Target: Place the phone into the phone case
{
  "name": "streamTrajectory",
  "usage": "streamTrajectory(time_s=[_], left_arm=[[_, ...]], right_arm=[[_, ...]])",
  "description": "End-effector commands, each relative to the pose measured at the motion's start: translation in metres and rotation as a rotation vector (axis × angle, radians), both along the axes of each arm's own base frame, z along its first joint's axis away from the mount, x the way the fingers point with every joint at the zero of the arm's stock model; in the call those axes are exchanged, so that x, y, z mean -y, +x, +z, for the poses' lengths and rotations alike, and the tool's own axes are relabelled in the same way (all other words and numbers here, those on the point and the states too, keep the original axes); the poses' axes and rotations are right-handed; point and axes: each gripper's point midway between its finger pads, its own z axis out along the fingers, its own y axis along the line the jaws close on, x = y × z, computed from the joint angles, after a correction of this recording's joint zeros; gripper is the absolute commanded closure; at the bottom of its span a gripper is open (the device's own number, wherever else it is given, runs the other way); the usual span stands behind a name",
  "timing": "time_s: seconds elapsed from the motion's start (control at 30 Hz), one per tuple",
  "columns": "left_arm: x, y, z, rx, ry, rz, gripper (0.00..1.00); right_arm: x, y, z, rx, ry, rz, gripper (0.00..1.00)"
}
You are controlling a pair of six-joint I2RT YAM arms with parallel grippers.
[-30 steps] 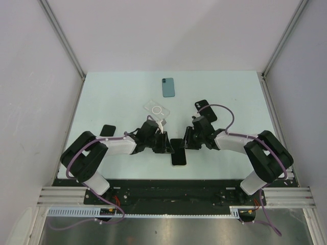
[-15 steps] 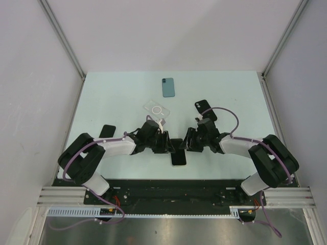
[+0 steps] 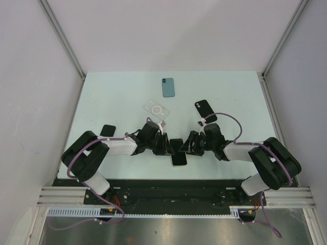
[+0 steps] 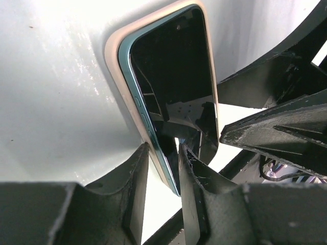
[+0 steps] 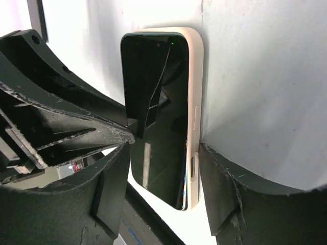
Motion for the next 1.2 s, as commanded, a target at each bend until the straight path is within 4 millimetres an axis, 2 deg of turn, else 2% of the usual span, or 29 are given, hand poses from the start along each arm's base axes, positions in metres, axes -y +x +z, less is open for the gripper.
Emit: streamTrajectory(time_s=[0.0, 0.03, 0.07, 0.17, 0.3, 0.43, 0.63, 0.67, 0.7, 0.77, 0.87, 0.9, 0.93, 1.0, 1.03, 1.07, 1.13, 1.17], left_arm=[[0.014, -0.008, 0.008, -0.029, -0.089, -0.029, 0.67], [0.014, -0.008, 0.008, -0.03, -0.095, -0.032, 0.67], [0.014, -0.008, 0.008, -0.031, -0.096, -0.032, 0.67], [0.012, -0.012, 0.007, -0.031, -0.099, -0.037, 0.67], [0.013, -0.015, 0.006, -0.042, -0.109, -0.053, 0.67], [0.013, -0.014, 0.008, -0.031, -0.114, -0.049, 0.67], [0.012, -0.016, 0.014, -0.017, -0.13, -0.049, 0.64], [0.012, -0.016, 0.016, -0.013, -0.135, -0.052, 0.63], [0.012, -0.016, 0.018, -0.009, -0.14, -0.052, 0.63], [0.013, -0.016, 0.028, 0.013, -0.16, -0.057, 0.62], [0.009, -0.013, 0.044, 0.057, -0.182, -0.057, 0.57], [0.006, -0.012, 0.049, 0.063, -0.184, -0.053, 0.5], [0.004, -0.012, 0.064, 0.085, -0.218, -0.062, 0.47], [-0.009, -0.005, 0.078, 0.118, -0.256, -0.04, 0.37], [-0.019, 0.0, 0.1, 0.171, -0.304, -0.029, 0.34], [-0.026, -0.001, 0.106, 0.186, -0.322, -0.025, 0.32], [-0.039, 0.002, 0.128, 0.243, -0.369, -0.018, 0.28], [-0.044, 0.001, 0.145, 0.294, -0.392, -0.022, 0.27]], right_arm=[[-0.011, -0.015, 0.004, -0.043, 0.124, 0.061, 0.39], [-0.015, -0.02, 0.011, -0.051, 0.171, 0.091, 0.39], [-0.019, -0.013, 0.024, -0.019, 0.237, 0.086, 0.39], [-0.022, -0.015, 0.034, -0.019, 0.317, 0.119, 0.39], [-0.025, -0.017, 0.039, -0.017, 0.372, 0.147, 0.4], [-0.02, -0.016, 0.029, -0.032, 0.349, 0.122, 0.44], [-0.012, -0.013, 0.018, -0.015, 0.317, 0.12, 0.61], [-0.012, -0.012, 0.019, -0.009, 0.323, 0.122, 0.7], [-0.012, -0.011, 0.018, -0.011, 0.332, 0.127, 0.74], [-0.015, -0.011, 0.028, -0.004, 0.38, 0.148, 0.85], [-0.018, -0.011, 0.042, 0.01, 0.452, 0.178, 0.95], [-0.019, -0.014, 0.044, 0.005, 0.47, 0.198, 0.97], [-0.02, -0.012, 0.054, 0.04, 0.505, 0.215, 1.0], [-0.02, -0.016, 0.064, 0.004, 0.562, 0.232, 1.0], [-0.021, -0.015, 0.08, 0.077, 0.616, 0.262, 1.0], [-0.021, -0.016, 0.092, 0.036, 0.664, 0.255, 1.0], [-0.023, -0.019, 0.104, 0.057, 0.699, 0.306, 1.0], [-0.025, -0.021, 0.108, 0.072, 0.703, 0.324, 1.0]])
